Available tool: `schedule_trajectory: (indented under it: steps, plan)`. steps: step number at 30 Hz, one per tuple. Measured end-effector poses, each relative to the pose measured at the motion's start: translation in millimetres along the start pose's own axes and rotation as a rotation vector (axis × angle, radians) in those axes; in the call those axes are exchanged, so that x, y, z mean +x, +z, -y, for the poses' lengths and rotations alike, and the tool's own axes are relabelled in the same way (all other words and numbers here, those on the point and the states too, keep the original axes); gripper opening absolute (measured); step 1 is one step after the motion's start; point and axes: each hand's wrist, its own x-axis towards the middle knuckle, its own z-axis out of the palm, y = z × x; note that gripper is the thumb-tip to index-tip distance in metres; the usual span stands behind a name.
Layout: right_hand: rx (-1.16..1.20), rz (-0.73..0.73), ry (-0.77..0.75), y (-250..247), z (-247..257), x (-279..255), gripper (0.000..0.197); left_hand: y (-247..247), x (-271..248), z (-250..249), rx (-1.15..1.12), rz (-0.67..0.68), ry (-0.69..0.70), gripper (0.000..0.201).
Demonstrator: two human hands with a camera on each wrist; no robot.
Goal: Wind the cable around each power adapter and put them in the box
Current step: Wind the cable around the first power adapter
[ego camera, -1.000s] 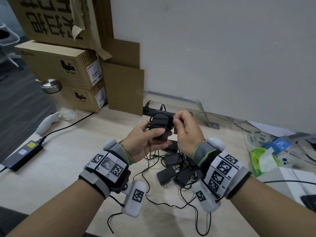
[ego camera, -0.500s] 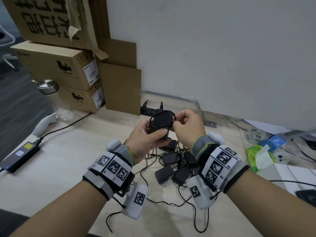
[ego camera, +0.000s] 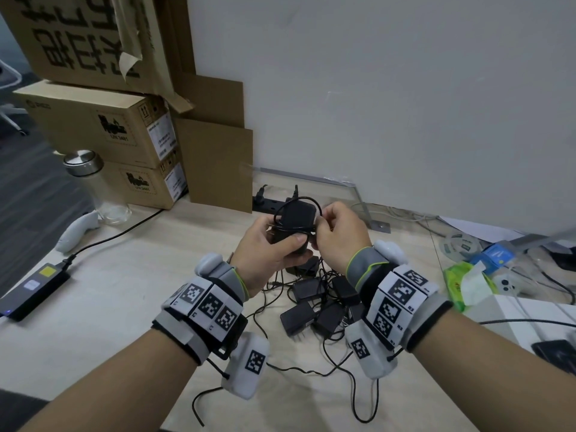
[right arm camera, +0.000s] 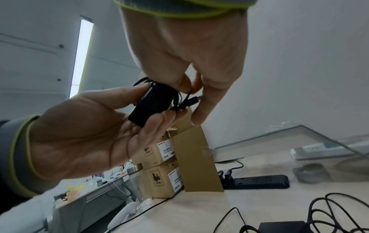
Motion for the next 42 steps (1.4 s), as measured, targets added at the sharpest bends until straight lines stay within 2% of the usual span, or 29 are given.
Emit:
schedule_trajectory:
  steps: [2,4,9,10,12,14,16,18,22,25,28,31,34,36,39,42]
  plan:
    - [0.003,-0.014,0.001,-1.6,0.0,-1.1,0.007,0.6,0.1,0.2,-0.059,0.000,-0.039,0.035]
    - [0.113,-0.003,0.032,-0.6,-0.2,-1.6,0.002,0.4,0.4,1.4,-0.103,0.005,-0.077,0.036]
    - [0.463,-0.015,0.126,3.2,3.5,-2.5,0.033,2.7,2.8,5.7,-0.155,-0.012,-0.069,0.039]
    - [0.533,-0.002,0.157,1.9,4.0,-1.3,0.033,2.6,3.4,5.0,-0.171,-0.020,-0.071,0.040]
    - [0.619,0.044,0.217,-4.0,3.6,2.3,0.033,1.5,4.1,2.4,-0.193,-0.018,-0.077,0.043]
    - [0.693,0.132,0.260,-11.1,2.1,6.0,0.032,-0.5,5.2,-1.3,-0.191,0.016,-0.075,0.038]
    - [0.751,0.211,0.269,-16.6,3.3,7.9,0.026,-1.5,5.7,-4.2,-0.162,0.053,-0.056,0.027]
    - [0.764,0.245,0.258,-19.0,4.2,9.3,0.018,-1.4,6.3,-6.0,-0.144,0.063,-0.050,0.028]
    - [0.746,0.226,0.279,-18.1,4.3,12.0,0.014,-1.6,5.3,-4.3,-0.096,0.102,-0.035,0.047]
    - [0.711,0.254,0.321,-17.2,6.3,14.1,0.014,-3.1,4.8,-2.7,-0.054,0.122,-0.008,0.048]
    - [0.561,0.336,0.359,-18.7,8.2,14.5,0.011,-5.5,6.6,-4.3,-0.036,0.114,0.019,0.045]
    - [0.435,0.317,0.259,-18.6,4.5,16.1,0.022,-6.9,9.3,-5.7,-0.057,0.088,0.026,0.039]
    - [0.359,0.277,0.157,-16.0,3.9,15.8,0.009,-8.1,12.1,-5.6,-0.114,0.062,0.050,0.038]
    - [0.303,0.267,0.126,-15.1,1.1,17.7,0.017,-9.3,14.3,-6.7,-0.167,0.033,0.072,0.038]
    - [0.058,0.262,0.035,-13.6,-3.4,22.3,0.013,-10.7,18.7,-9.9,-0.199,0.004,0.100,0.038]
    - [-0.149,0.190,-0.038,-16.8,-6.4,30.6,0.019,-15.8,22.5,-13.9,-0.208,-0.026,0.117,0.036]
